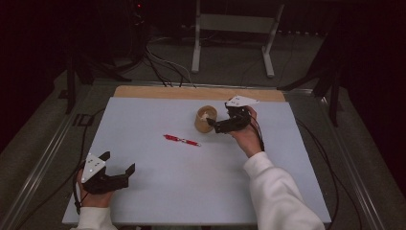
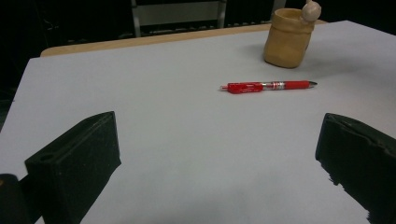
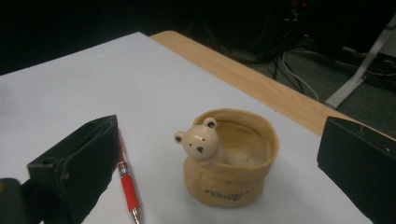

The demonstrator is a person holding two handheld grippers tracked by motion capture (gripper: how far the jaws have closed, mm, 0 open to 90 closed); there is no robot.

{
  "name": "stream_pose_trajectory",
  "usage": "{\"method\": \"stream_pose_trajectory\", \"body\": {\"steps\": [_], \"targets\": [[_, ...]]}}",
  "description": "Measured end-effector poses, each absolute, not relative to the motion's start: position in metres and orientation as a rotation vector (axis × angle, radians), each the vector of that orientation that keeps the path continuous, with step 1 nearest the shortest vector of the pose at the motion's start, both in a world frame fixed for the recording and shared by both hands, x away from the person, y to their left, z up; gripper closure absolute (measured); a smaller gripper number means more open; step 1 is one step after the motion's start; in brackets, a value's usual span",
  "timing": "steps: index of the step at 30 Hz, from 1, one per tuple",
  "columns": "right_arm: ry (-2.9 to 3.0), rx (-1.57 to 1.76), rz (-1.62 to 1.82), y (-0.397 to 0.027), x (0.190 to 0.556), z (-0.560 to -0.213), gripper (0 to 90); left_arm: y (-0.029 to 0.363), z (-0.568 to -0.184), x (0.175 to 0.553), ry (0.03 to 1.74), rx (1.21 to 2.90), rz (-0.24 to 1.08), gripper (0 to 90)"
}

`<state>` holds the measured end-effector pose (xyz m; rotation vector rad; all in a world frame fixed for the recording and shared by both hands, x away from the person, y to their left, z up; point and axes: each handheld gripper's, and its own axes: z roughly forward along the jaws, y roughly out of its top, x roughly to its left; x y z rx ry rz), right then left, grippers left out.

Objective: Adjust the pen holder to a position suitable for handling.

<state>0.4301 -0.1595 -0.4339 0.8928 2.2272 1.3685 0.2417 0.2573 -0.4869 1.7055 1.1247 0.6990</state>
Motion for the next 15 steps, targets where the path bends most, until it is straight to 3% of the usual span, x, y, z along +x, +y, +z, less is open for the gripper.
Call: {"method": "stream_pose_trajectory", "body": {"steps": [10, 15], "targets": [[2.322, 0.877, 1.329, -0.136, 0.448, -0.444, 0.2, 0.258, -0.487, 0.242, 1.122, 1.704, 0.695, 0.4], [2.393, 0.869, 1.213, -0.123, 0.456, -0.455, 15.6, 0.258, -0.487, 0.242, 1.124, 1.702, 0.691, 0.4]]}}
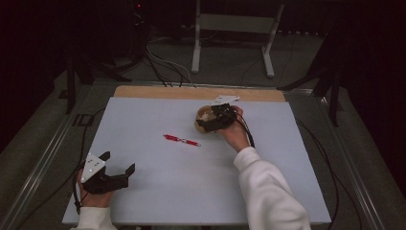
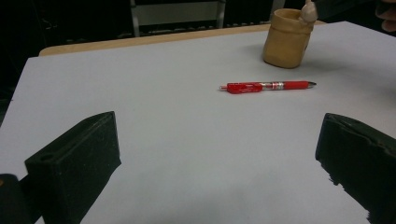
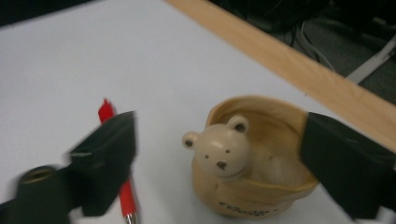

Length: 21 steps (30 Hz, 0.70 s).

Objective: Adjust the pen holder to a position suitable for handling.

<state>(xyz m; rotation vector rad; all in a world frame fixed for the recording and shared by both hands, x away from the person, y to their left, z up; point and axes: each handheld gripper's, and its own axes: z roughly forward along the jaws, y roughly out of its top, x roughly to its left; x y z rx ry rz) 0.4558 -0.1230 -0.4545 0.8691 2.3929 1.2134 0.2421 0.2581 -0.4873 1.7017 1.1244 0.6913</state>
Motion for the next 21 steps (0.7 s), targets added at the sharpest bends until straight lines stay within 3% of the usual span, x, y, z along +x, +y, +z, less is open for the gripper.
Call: {"method": "stream_pose_trajectory", "body": {"steps": [7, 12, 20, 21], "targets": [[2.438, 0.880, 1.163, -0.117, 0.461, -0.464, 33.0, 0.258, -0.488, 0.242, 1.126, 1.703, 0.687, 0.4], [2.445, 0.861, 1.063, -0.113, 0.464, -0.474, 50.1, 0.259, -0.488, 0.243, 1.126, 1.701, 0.687, 0.4], [2.448, 0.773, 1.002, -0.111, 0.461, -0.472, 55.5, 0.258, -0.488, 0.243, 1.126, 1.704, 0.687, 0.4], [2.430, 0.757, 0.971, -0.111, 0.459, -0.472, 61.0, 0.259, -0.488, 0.243, 1.127, 1.704, 0.687, 0.4]]}}
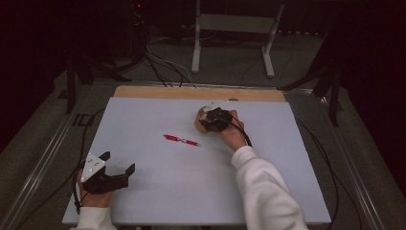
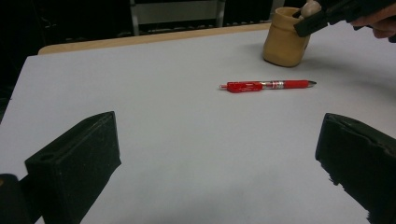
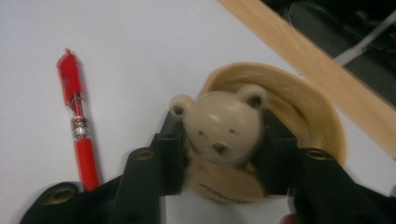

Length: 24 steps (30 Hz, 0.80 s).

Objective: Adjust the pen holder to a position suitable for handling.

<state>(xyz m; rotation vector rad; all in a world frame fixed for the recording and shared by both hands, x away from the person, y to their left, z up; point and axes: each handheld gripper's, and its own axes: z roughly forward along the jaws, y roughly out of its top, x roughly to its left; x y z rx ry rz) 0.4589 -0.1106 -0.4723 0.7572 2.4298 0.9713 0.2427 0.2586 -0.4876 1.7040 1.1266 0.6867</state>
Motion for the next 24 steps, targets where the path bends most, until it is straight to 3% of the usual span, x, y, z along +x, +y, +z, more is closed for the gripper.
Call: {"method": "stream_pose_trajectory", "body": {"steps": [11, 24], "targets": [[2.443, 0.733, 0.933, -0.120, 0.447, -0.468, 61.6, 0.259, -0.488, 0.243, 1.130, 1.702, 0.685, 0.4], [2.472, 0.688, 0.939, -0.145, 0.397, -0.455, 61.7, 0.258, -0.488, 0.242, 1.129, 1.711, 0.683, 0.4]]}}
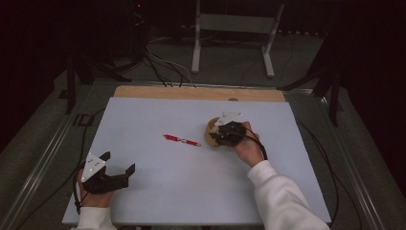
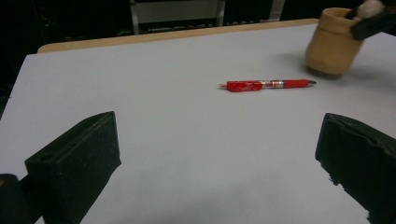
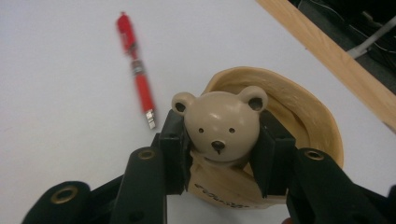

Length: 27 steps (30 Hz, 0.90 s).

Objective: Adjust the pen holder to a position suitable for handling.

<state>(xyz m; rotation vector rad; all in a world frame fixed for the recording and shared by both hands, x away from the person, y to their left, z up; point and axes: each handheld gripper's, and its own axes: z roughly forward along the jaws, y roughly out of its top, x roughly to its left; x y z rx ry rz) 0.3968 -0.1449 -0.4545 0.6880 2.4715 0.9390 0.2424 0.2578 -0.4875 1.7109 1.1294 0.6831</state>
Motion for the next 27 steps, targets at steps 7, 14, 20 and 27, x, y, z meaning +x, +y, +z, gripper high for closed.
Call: {"method": "stream_pose_trajectory", "body": {"steps": [7, 14, 20, 27], "targets": [[2.498, 0.639, 0.933, -0.151, 0.369, -0.449, 61.8, 0.257, -0.488, 0.242, 1.131, 1.711, 0.677, 0.4], [2.529, 0.600, 0.955, -0.154, 0.345, -0.449, 61.7, 0.256, -0.489, 0.243, 1.130, 1.716, 0.672, 0.4], [2.563, 0.561, 0.919, -0.149, 0.331, -0.452, 61.7, 0.256, -0.489, 0.243, 1.131, 1.716, 0.670, 0.4], [2.578, 0.595, 0.928, -0.147, 0.329, -0.459, 61.3, 0.257, -0.490, 0.243, 1.134, 1.715, 0.665, 0.4]]}}
